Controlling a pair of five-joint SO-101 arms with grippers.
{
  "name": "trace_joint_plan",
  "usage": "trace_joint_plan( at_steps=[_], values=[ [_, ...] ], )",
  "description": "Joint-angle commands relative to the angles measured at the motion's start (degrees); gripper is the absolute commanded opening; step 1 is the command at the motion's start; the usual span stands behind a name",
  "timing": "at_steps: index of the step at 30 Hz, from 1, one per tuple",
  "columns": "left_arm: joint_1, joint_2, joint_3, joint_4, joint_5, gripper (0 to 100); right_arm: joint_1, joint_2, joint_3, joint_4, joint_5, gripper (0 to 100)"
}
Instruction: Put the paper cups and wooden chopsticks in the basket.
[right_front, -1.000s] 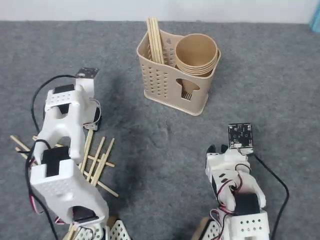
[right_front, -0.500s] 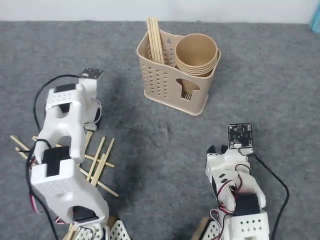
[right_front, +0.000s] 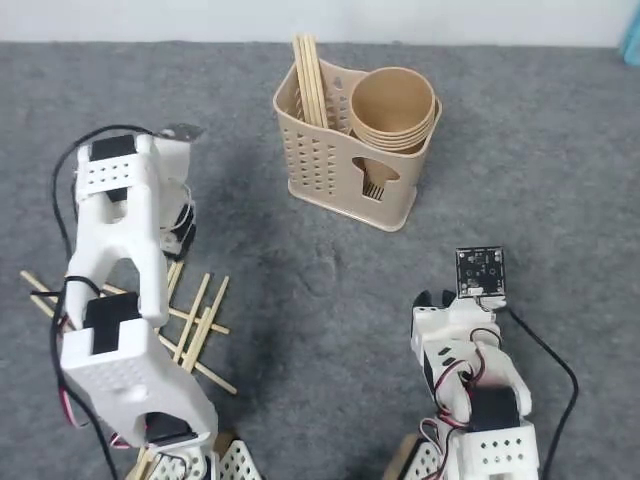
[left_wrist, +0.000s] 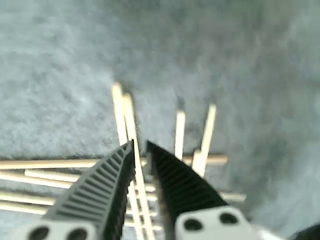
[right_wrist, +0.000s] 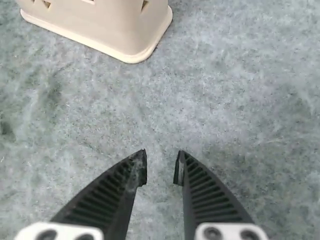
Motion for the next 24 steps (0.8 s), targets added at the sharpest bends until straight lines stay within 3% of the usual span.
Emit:
trace_joint_plan(
  at_steps=[1,9,16,21,24],
  values=[
    [-1.67,-0.62,0.13,1.14,-5.8,14,-0.13,-1.27,0.79,-0.13,0.0,9.6],
    [-2.81,4.48,4.44,-9.67,-7.21,14,0.04,-1.27,0.79,-0.13,0.0,9.6],
    [-2.81,10.99,4.44,-14.24,-7.74,14,0.04,-1.27,0.79,-0.13,0.0,9.6],
    [-2.81,10.9,2.77,-14.15,-7.65,1,0.04,-1.27,0.79,-0.13,0.0,9.6],
    [-2.99,10.9,2.59,-13.19,-7.65,1,0.04,-1.27,0.79,-0.13,0.0,9.6]
  ],
)
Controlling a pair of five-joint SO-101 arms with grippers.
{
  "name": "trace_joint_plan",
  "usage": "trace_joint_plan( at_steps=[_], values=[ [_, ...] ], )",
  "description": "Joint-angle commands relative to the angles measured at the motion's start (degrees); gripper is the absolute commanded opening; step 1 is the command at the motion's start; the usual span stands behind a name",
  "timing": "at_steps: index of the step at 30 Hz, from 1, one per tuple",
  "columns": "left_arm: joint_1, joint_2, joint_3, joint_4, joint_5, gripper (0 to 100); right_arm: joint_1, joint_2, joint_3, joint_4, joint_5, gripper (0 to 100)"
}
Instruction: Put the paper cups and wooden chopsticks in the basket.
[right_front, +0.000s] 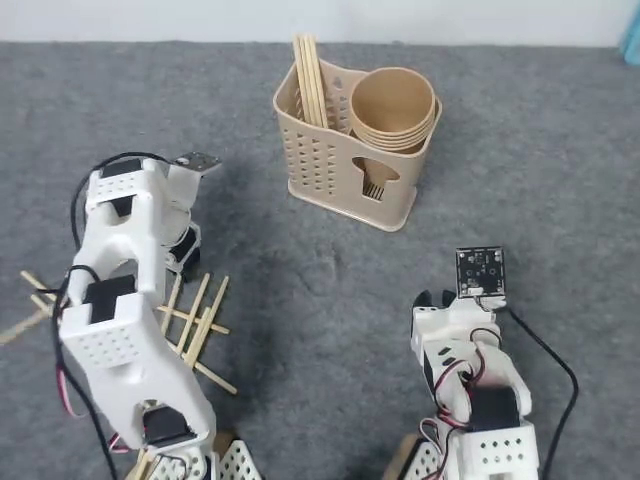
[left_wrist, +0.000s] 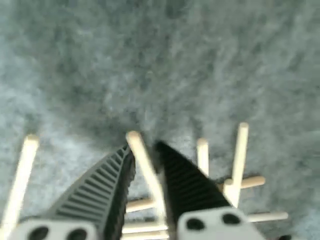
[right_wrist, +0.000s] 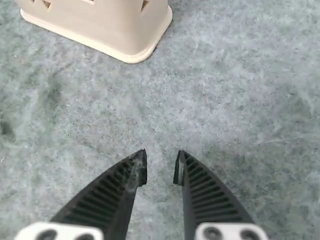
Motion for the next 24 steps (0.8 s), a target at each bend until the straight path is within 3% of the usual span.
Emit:
trace_joint_plan(
  at_steps=[1,9,19,24],
  values=[
    [-0.53,0.18,-1.8,-0.26,0.09,1,0.04,-1.27,0.79,-0.13,0.0,9.6],
    [-0.26,-3.6,-6.02,4.04,0.7,1,0.04,-1.27,0.79,-0.13,0.0,9.6],
    [7.21,-21.8,-11.03,13.89,9.76,1,0.13,-1.36,0.79,-0.13,0.0,9.6],
    [7.21,-30.77,-4.09,8.79,16.53,1,0.13,-1.36,0.79,-0.13,0.0,9.6]
  ],
)
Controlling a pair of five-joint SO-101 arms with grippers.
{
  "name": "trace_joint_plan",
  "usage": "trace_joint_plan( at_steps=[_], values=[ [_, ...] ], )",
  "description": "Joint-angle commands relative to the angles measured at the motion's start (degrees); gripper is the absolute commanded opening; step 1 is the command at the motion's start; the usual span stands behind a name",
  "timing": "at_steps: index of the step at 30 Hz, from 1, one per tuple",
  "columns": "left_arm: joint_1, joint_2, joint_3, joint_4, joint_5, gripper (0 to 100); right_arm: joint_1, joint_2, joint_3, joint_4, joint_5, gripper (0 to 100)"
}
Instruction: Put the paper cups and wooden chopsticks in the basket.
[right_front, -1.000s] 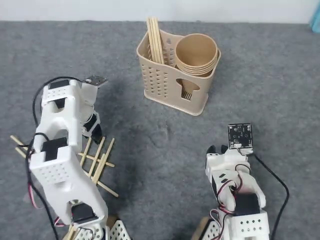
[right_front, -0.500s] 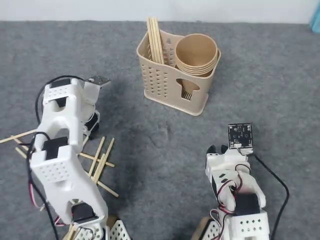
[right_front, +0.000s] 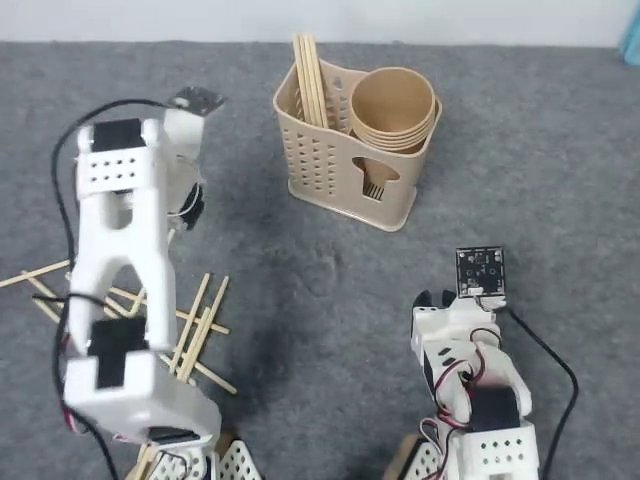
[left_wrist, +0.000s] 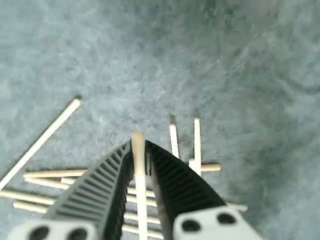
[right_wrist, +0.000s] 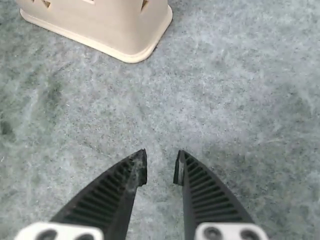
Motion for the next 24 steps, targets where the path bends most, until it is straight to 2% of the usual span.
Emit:
trace_joint_plan(
  at_steps=[1,6,15,24],
  values=[
    [0.09,-9.32,6.11,-6.77,5.1,1,0.13,-1.36,0.79,-0.13,0.0,9.6],
    [0.09,-20.48,17.89,-20.13,11.25,1,0.13,-1.36,0.79,-0.13,0.0,9.6],
    [3.25,-29.19,14.81,-35.43,29.89,1,0.13,-1.36,0.79,-0.13,0.0,9.6],
    [10.9,-33.93,15.6,-66.55,42.02,1,0.13,-1.36,0.79,-0.22,0.0,9.6]
  ],
)
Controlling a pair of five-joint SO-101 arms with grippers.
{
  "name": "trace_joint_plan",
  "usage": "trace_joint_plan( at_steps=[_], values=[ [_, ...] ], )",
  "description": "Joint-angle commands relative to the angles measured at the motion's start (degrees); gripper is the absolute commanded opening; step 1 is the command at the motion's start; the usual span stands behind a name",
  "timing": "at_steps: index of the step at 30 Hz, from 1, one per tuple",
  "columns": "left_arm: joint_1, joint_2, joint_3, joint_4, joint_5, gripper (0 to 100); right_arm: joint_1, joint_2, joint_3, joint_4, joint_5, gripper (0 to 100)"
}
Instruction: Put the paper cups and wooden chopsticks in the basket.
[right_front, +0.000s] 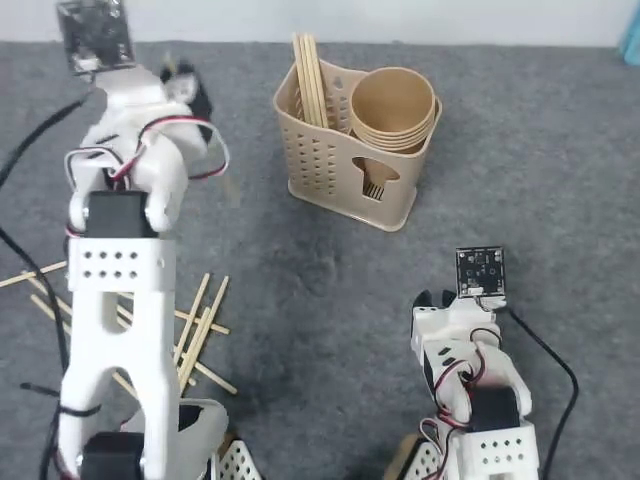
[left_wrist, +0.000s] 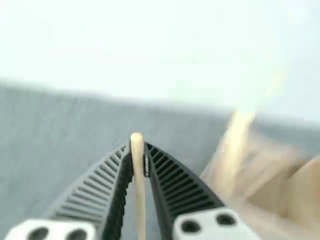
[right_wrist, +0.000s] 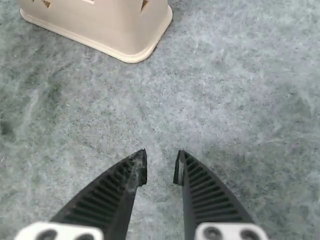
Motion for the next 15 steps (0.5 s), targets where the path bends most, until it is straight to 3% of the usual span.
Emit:
trace_joint_plan(
  at_steps=[1,7,15],
  values=[
    [2.29,-3.87,-1.27,-15.3,5.01,1,0.13,-1.36,0.79,-0.22,0.0,9.6],
    [8.09,-4.13,-1.71,-31.82,2.02,1,0.04,-1.36,0.79,-0.22,0.0,9.6],
    [16.0,1.32,-3.3,-32.79,-4.66,1,-0.13,-1.36,0.79,-0.31,0.0,9.6]
  ],
)
